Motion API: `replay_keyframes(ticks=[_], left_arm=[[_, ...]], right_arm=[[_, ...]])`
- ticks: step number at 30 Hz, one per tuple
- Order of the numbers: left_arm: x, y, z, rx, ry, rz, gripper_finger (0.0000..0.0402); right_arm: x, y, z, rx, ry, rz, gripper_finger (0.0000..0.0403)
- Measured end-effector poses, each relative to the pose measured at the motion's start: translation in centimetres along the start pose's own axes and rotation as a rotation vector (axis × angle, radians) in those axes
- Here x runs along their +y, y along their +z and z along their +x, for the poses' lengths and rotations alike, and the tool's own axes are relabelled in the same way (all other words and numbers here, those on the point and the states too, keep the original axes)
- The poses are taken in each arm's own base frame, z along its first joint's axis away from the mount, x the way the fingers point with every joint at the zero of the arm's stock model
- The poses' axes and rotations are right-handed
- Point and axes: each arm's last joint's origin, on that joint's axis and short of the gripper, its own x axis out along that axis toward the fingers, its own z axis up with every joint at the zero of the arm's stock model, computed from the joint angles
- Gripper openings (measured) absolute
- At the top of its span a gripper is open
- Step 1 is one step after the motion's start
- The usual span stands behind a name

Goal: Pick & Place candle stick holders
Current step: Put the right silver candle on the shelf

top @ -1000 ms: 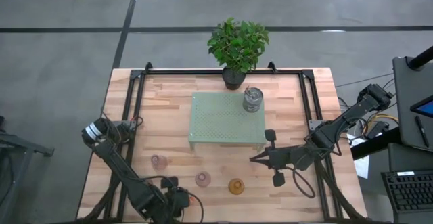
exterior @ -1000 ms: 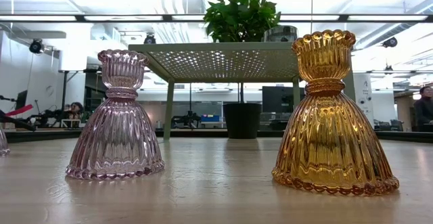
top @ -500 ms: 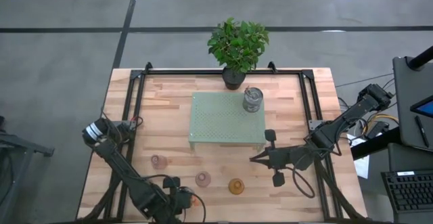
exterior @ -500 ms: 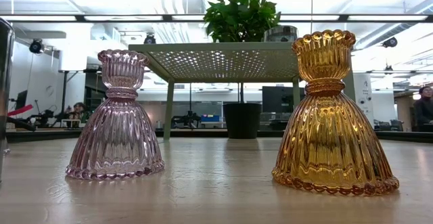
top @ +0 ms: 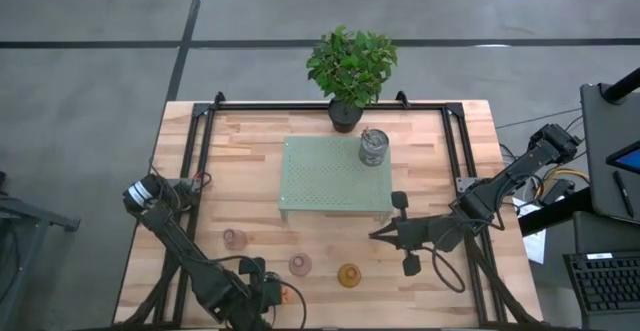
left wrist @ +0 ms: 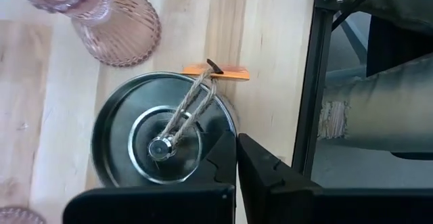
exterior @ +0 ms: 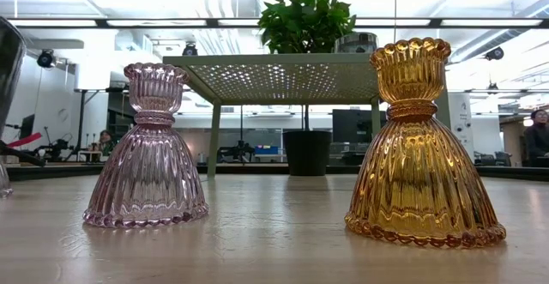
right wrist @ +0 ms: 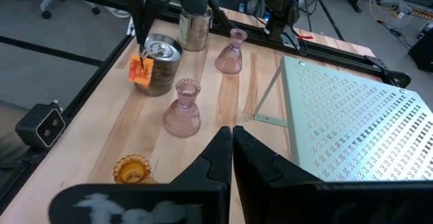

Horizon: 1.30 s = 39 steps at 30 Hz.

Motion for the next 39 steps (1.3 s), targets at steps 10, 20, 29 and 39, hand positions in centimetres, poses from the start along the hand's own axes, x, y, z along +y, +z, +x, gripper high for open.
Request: replay_keyframes(ticks=[10, 20, 29, 39], left_arm=[[0.0, 0.6, -0.7, -0.009, 0.004, 0.000, 0.0000], [0.4, 0.7, -1.4, 0.010, 0.042, 0.006, 0.0000], [0.8, 1.5, -2.7, 0.026, 0.072, 0.019, 0.0000], [1.8, 3.1, -4.6, 0.049, 0.119, 0.051, 0.0000]], right_arm=[[0.0, 0.0, 0.0, 0.001, -0.001, 0.000, 0.0008], [0.0, -0.1, 0.0, 0.002, -0.002, -0.001, 0.0008], [0.0, -0.1, 0.0, 0.002, -0.002, -0.003, 0.0008], [0.0, -0.1, 0.0, 0.002, -0.002, -0.008, 0.0008]])
